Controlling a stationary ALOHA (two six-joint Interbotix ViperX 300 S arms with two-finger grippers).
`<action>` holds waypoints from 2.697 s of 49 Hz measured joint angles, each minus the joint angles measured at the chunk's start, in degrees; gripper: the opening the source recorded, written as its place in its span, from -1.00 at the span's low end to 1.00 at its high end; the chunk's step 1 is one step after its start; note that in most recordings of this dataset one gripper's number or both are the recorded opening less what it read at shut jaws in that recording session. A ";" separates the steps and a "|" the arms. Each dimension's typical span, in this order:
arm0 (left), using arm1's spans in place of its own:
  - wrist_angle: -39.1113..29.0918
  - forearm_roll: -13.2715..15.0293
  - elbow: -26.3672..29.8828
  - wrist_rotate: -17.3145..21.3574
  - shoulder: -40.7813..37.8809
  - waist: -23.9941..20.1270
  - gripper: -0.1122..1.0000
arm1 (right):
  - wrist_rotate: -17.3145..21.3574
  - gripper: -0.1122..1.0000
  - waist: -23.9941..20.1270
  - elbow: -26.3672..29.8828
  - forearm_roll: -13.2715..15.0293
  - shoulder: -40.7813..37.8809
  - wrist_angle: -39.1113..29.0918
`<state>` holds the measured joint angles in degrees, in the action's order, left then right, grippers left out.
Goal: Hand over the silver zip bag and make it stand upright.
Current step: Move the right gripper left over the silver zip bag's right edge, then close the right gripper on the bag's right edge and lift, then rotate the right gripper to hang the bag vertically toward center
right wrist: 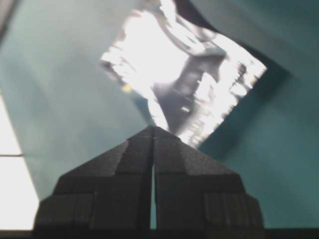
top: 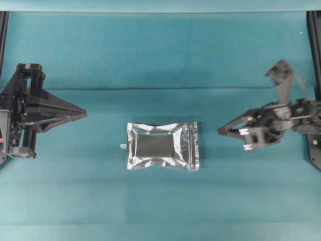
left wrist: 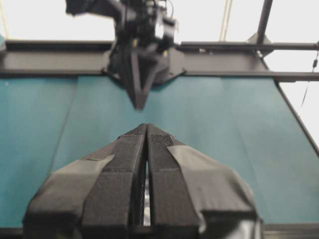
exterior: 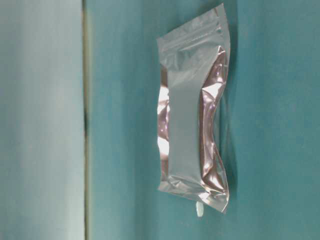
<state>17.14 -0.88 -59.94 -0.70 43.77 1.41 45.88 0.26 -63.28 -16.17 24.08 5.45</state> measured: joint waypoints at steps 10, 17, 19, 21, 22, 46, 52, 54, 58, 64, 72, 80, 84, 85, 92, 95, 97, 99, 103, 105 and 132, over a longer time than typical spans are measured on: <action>-1.23 0.00 0.18 -0.09 -0.18 0.00 -0.78 | 4.22 0.67 -0.09 2.20 0.00 -6.50 0.18; -4.22 0.00 0.26 0.00 -0.26 0.00 -0.78 | 5.01 1.00 -0.09 2.99 0.00 -10.46 0.88; -4.83 0.00 0.26 -0.09 -0.35 -0.09 -0.78 | 5.19 0.99 -0.18 3.08 -0.09 -11.43 1.41; -5.19 0.00 0.26 -0.09 -0.35 -0.09 -0.78 | 5.45 0.98 -0.18 3.16 -0.26 -12.48 2.46; -5.27 0.00 0.26 -0.09 -0.35 -0.09 -0.78 | 5.63 0.98 -0.09 3.16 -0.35 -13.01 2.99; -5.80 -0.09 0.26 0.00 -0.44 -0.09 -0.78 | 12.57 0.98 -2.99 6.94 -1.67 -27.51 13.18; -5.80 -0.09 0.26 0.00 -0.44 -0.09 -0.78 | 12.74 0.98 -3.43 8.96 -1.76 -29.36 13.27; -5.80 0.00 0.18 -0.09 -0.44 -0.09 -0.78 | 12.74 0.98 -3.43 9.58 -1.76 -29.79 13.27; -5.89 -0.09 0.18 0.00 -0.44 -0.09 -0.78 | 12.83 0.98 -3.52 10.55 -1.76 -30.67 13.27; -5.80 -0.09 0.09 0.00 -0.62 -0.18 -0.78 | 12.83 0.98 -3.52 11.25 -1.76 -31.38 13.27; -5.80 -0.09 0.09 -0.09 -0.79 -0.35 -0.78 | 12.83 0.98 -3.52 11.87 -2.11 -31.90 13.27; -5.89 -0.09 0.09 -0.18 -0.79 -0.35 -0.78 | 12.83 0.89 -3.52 12.30 -2.20 -32.26 13.18; -5.80 -0.09 0.09 -0.09 -0.79 -0.44 -0.78 | 12.83 0.65 -3.52 12.30 -2.29 -32.70 12.92; -5.89 -0.09 0.09 -0.18 -0.79 -0.44 -0.78 | 12.83 0.57 -3.43 12.30 -2.29 -32.78 12.83; -5.80 -0.09 0.09 -0.18 -0.79 -0.62 -0.78 | 13.27 -0.17 -3.52 12.92 -2.37 -33.93 12.39; -5.89 -0.09 0.09 -0.09 -0.79 -0.62 -0.78 | 13.27 -0.44 -3.52 13.18 -2.29 -33.93 12.39; -5.89 -0.09 0.09 0.00 -0.79 -0.70 -0.78 | 13.27 -0.58 -3.60 13.27 -2.29 -33.84 12.39; -5.89 -0.09 0.09 -0.09 -0.79 -0.70 -0.78 | 13.36 -0.68 -3.60 13.27 -2.29 -33.75 12.39; -5.89 0.00 0.09 -0.18 -0.79 -0.70 -0.78 | 13.27 -0.79 -3.60 13.27 -2.29 -33.05 12.30; -5.89 -0.09 0.09 -0.18 -0.79 -0.70 -0.78 | 13.27 -0.82 -3.52 13.18 -2.29 -32.34 12.04; -5.89 -0.09 -0.44 -0.18 -0.53 -0.70 -0.78 | 0.00 -0.85 0.62 26.63 6.94 -16.17 -28.74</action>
<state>11.25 -0.97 -60.38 -0.88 43.24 0.70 45.88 0.88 -36.65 -9.23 7.91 -23.29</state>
